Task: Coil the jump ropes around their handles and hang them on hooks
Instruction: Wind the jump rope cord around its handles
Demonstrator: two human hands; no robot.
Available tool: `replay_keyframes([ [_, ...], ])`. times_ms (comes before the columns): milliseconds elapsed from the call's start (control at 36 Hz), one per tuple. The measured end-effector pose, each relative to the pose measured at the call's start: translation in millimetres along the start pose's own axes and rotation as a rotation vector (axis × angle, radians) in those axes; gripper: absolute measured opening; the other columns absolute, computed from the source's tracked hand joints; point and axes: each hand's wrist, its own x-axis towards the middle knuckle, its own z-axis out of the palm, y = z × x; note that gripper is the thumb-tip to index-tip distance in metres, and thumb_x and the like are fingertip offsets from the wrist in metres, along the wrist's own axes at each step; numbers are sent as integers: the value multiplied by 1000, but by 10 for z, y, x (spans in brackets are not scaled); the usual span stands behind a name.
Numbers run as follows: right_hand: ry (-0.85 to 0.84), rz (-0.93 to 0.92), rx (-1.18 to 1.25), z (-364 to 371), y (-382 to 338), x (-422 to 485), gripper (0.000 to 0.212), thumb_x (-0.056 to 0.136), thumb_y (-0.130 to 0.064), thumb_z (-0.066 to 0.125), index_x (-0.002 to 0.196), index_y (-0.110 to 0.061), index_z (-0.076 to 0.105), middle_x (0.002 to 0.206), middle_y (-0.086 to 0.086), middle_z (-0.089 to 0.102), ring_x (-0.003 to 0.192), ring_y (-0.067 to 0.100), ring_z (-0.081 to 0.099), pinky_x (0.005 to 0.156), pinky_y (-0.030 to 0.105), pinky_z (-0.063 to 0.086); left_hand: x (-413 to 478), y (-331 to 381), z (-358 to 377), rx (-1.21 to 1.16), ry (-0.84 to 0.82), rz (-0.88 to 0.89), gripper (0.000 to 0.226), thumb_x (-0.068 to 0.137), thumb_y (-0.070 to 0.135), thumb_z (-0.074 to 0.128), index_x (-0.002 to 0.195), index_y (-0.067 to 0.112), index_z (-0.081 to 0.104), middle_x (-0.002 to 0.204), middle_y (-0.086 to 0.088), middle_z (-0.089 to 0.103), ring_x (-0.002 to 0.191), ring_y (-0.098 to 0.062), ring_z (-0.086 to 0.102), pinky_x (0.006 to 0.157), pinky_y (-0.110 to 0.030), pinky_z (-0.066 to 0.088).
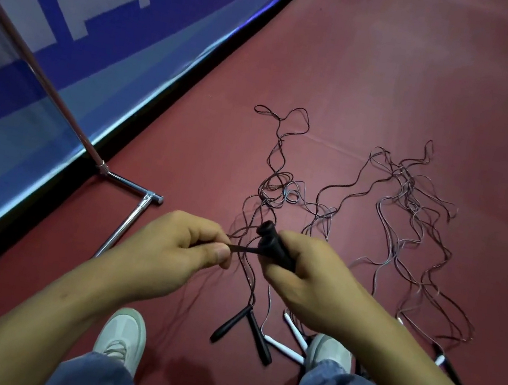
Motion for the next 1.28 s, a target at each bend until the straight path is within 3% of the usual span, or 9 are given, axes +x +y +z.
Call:
replay_keyframes([
  [111,-136,-44,-144,13,-77,-85,17,87,-34,56,81,-19,48,65,-2,50,58,20,48,54,44,41,56,-35,-31,55,-8,-23,15,95,24,69,82,28,75,77,-5,70,76,-26,63,73,-35,49],
  [222,-248,-107,-439,115,-191,-151,28,91,-35,54,76,-26,32,68,-5,41,65,26,41,57,34,32,83,-21,-46,237,-77,-53,15,93,19,70,81,26,74,77,3,72,77,-13,65,75,-28,50],
  [333,-290,-155,-561,297,-180,-201,20,94,-39,51,87,-28,35,87,1,57,78,35,54,63,35,34,68,2,6,393,-149,-64,8,92,22,72,85,25,74,81,9,70,79,-5,64,76,-23,51],
  [500,-296,-63,-706,540,-125,-207,18,98,-31,50,108,-18,58,107,11,67,96,41,66,66,37,37,47,37,238,603,-204,-100,21,96,27,50,89,17,66,93,-3,66,90,-27,62,82,-41,54],
  [639,-211,106,-690,578,-53,-117,13,98,-31,55,103,-19,53,108,9,67,97,38,67,66,36,35,-30,157,391,649,-188,-106,16,101,30,52,91,20,46,100,-4,59,93,-31,58,80,-46,50],
  [806,-93,191,-516,449,-11,-3,12,98,-29,49,91,-21,44,100,9,65,91,40,64,64,36,39,-56,198,360,521,-72,-122,30,101,36,54,80,23,38,80,3,52,74,-21,55,66,-38,42],
  [944,-1,211,-489,333,-58,42,14,97,-32,50,99,-19,52,99,8,63,91,38,63,65,36,43,-2,206,332,-128,-60,-303,21,102,16,59,87,6,48,71,-14,74,62,-25,73,54,-30,54],
  [1167,144,241,-521,229,-115,27,12,100,-32,47,95,-23,39,80,-1,44,72,31,43,63,36,36,57,191,359,-472,-34,-311,27,105,17,52,99,-1,72,71,-10,70,56,-14,52,55,-28,40],
  [1278,143,246,-532,194,-107,23,12,100,-30,47,95,-23,38,77,-2,41,72,32,43,63,35,36,63,178,376,-144,119,-160,22,98,22,65,82,14,78,67,-1,72,57,-14,60,59,-28,47],
])
